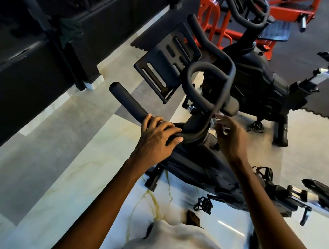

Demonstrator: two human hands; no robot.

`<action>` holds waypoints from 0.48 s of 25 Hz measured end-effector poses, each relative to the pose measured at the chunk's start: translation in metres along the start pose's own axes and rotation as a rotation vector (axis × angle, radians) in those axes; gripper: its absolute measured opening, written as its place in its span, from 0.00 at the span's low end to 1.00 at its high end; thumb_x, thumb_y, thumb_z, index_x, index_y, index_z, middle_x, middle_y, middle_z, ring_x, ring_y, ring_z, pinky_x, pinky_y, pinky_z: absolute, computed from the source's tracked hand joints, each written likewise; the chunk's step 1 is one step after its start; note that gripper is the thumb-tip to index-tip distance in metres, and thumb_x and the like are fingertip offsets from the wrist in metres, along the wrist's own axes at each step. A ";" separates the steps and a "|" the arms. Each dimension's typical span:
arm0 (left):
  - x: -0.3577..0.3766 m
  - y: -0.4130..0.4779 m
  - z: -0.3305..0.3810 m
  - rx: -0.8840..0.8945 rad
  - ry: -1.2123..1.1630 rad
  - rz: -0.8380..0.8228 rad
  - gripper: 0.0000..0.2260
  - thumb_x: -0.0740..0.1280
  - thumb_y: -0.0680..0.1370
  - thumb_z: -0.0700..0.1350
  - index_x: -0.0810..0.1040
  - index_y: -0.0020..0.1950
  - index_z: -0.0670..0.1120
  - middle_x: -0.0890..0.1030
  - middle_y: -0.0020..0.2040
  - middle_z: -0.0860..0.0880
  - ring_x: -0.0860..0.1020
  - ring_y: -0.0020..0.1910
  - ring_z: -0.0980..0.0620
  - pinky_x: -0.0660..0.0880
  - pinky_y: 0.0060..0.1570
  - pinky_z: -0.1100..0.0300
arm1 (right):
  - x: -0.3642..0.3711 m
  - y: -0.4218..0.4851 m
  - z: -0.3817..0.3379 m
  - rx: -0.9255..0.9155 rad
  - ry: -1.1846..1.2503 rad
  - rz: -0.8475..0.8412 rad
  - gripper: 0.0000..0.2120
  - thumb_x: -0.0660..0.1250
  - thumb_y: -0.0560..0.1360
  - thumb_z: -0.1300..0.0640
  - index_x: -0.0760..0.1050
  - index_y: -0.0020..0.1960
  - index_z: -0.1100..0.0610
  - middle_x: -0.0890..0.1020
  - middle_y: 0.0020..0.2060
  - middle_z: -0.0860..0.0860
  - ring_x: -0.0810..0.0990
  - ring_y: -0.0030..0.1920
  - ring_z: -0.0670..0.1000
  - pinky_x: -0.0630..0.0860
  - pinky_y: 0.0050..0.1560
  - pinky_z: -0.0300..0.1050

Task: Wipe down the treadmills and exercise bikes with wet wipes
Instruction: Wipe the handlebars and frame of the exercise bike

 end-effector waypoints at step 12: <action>0.032 0.026 0.064 -0.139 0.089 -0.141 0.26 0.51 0.81 0.60 0.78 0.66 0.47 0.86 0.50 0.49 0.80 0.54 0.46 0.64 0.59 0.47 | 0.013 0.020 0.020 -0.015 0.159 0.090 0.09 0.70 0.78 0.57 0.82 0.57 0.56 0.81 0.51 0.49 0.79 0.47 0.41 0.75 0.44 0.32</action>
Point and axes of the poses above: each hand's wrist, its own y-axis towards the middle knuckle, its own x-axis out of the palm, z = x × y, the point moved 1 cm from there along y, towards the middle knuckle
